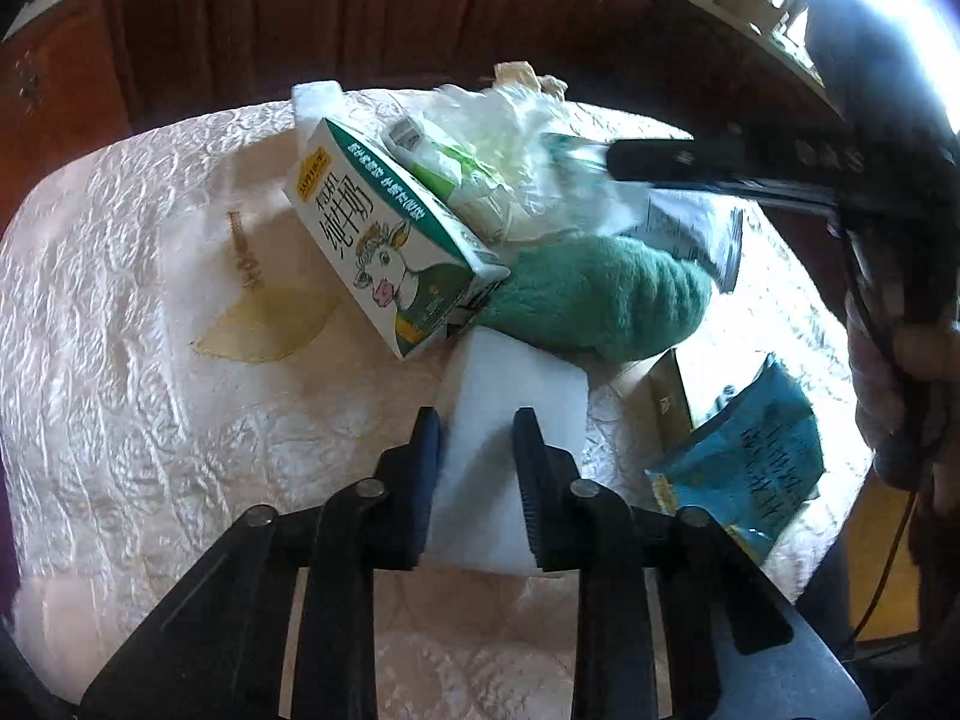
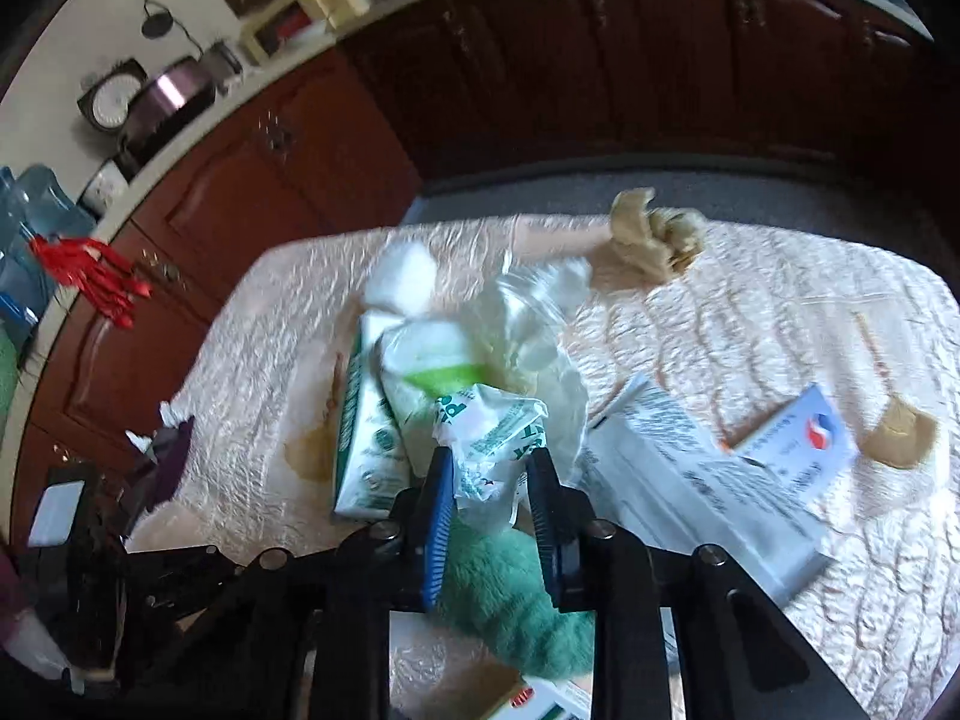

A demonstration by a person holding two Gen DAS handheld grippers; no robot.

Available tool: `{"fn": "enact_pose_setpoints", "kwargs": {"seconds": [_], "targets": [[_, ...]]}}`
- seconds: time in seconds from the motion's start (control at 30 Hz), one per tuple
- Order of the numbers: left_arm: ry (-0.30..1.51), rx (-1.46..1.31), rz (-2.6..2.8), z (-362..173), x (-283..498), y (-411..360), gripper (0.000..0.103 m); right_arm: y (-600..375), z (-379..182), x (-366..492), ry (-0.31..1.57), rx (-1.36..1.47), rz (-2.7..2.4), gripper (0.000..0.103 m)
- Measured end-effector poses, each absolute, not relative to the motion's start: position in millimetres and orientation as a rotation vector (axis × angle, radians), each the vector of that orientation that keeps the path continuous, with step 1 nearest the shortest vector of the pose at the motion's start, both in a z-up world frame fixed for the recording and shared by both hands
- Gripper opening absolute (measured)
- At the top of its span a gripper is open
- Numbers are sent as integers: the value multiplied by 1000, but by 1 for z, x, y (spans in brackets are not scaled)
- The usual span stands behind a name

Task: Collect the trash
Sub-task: 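Carry the foam block with the left gripper while the right gripper grasps a tissue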

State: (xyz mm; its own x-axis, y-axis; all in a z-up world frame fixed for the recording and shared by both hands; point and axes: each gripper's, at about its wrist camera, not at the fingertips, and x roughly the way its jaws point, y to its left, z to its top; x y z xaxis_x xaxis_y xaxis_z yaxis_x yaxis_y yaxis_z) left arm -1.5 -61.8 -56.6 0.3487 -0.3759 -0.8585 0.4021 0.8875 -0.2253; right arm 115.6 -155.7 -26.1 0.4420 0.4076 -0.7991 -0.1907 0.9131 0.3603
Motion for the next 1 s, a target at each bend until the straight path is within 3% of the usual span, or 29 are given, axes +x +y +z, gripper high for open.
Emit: {"fn": "enact_pose_setpoints", "kwargs": {"seconds": [0.13, 0.47, 1.0], "targets": [[1062, 34, -491, -41, -12, -56, 15, -165, -8, 98, 1005, 260, 378, 21], [971, -9, -524, 7, -26, -59, 14, -205, 43, 30, 859, 349, 370, 20], [861, 103, -761, 62, -37, -210, 14, -355, 68, -80, 749, 448, 82, 20]]}}
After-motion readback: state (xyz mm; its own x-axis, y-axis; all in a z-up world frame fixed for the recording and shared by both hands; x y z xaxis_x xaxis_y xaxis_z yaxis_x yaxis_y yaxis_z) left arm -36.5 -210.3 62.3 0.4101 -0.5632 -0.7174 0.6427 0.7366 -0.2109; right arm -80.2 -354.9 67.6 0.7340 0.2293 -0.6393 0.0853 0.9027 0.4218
